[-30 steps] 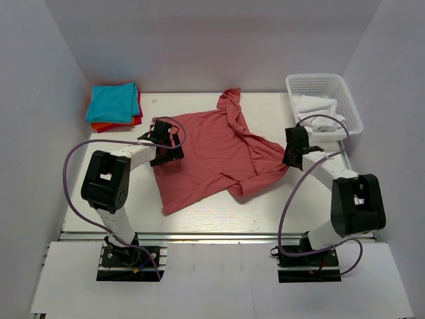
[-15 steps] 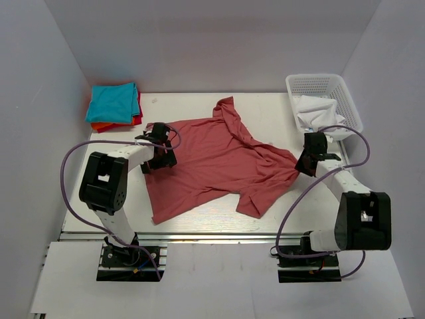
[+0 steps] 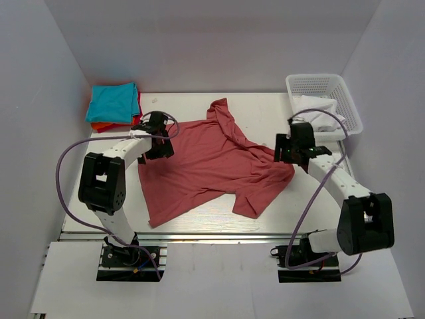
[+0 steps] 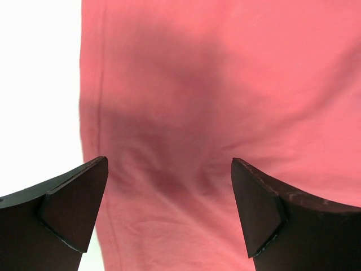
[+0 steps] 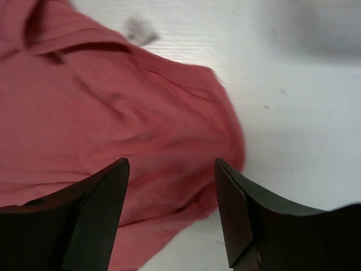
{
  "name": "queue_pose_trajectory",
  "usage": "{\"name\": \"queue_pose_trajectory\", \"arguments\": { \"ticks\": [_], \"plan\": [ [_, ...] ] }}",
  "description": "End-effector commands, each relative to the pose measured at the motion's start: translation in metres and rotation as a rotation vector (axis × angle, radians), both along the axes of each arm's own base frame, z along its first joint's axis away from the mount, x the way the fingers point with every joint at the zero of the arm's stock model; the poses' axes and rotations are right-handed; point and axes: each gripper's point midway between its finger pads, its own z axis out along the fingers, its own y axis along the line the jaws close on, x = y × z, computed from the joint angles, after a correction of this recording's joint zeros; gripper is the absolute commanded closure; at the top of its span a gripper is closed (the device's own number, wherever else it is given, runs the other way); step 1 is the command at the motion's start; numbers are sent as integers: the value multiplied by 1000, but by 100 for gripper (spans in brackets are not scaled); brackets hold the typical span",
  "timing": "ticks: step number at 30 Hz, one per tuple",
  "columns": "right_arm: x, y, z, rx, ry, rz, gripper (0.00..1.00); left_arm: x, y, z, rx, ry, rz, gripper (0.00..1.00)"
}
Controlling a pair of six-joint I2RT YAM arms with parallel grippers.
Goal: Fold and stack the t-shirts
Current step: Flatten out the tshirt
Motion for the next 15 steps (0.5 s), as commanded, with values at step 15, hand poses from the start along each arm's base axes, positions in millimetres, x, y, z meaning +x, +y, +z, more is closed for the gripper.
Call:
{"name": "queue_pose_trajectory", "arguments": {
  "ticks": [15],
  "plan": [
    [159,200,27,60,-171,631,32,84,-22,3,-17,-140,-96,0]
  ]
}}
